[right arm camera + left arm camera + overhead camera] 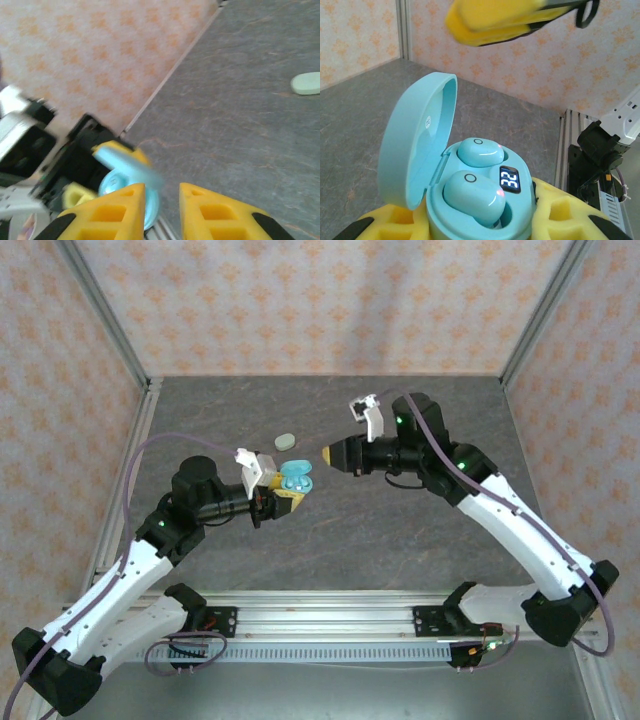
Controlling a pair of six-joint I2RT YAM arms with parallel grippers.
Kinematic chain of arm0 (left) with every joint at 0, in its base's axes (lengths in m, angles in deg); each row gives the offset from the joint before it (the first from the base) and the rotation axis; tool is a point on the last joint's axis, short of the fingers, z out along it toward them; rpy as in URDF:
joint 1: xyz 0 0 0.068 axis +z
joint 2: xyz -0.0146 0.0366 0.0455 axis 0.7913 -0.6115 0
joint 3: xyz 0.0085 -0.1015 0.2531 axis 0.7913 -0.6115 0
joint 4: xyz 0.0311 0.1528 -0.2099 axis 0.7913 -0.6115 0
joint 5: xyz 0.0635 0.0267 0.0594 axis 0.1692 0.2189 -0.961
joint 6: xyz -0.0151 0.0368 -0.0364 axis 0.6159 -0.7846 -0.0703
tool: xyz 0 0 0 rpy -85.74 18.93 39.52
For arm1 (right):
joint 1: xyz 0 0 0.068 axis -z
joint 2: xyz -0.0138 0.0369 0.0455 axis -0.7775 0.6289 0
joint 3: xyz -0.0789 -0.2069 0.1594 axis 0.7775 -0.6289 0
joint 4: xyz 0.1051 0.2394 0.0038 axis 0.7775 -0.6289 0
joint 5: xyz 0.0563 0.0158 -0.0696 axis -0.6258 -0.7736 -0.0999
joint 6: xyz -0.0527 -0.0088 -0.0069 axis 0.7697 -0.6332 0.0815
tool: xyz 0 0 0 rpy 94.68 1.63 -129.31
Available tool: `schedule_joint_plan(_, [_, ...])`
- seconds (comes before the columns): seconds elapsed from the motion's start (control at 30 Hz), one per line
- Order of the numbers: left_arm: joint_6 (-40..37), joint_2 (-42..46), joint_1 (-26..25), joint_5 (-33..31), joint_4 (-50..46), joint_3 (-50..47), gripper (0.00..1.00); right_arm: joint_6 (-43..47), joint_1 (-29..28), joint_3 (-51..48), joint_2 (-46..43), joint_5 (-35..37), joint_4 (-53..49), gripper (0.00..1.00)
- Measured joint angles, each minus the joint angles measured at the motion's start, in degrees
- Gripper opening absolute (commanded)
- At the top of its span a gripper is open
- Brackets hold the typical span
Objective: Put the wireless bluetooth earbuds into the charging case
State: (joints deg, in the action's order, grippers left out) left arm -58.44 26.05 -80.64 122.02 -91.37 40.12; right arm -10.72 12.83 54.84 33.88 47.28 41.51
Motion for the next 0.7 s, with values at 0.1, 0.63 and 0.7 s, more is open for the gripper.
schedule_joint_plan(0.1, [-0.02, -0.37, 0.00, 0.52, 0.07, 0.42, 0.23, -2.45, 1.81, 0.00, 2.36, 0.90, 1.07, 0.31])
schedule_joint_plan(0.63, [0.09, -8.07, -3.28, 1.95, 3.85, 5.99, 0.23, -12.87, 5.81, -5.35, 3.17, -5.42, 12.83, 0.34])
schedule_joint_plan(0.7, [-0.02, -9.40, -3.91, 2.03, 4.15, 6.86, 0.23, -13.09, 5.97, -5.73, 2.60, -6.08, 12.81, 0.34])
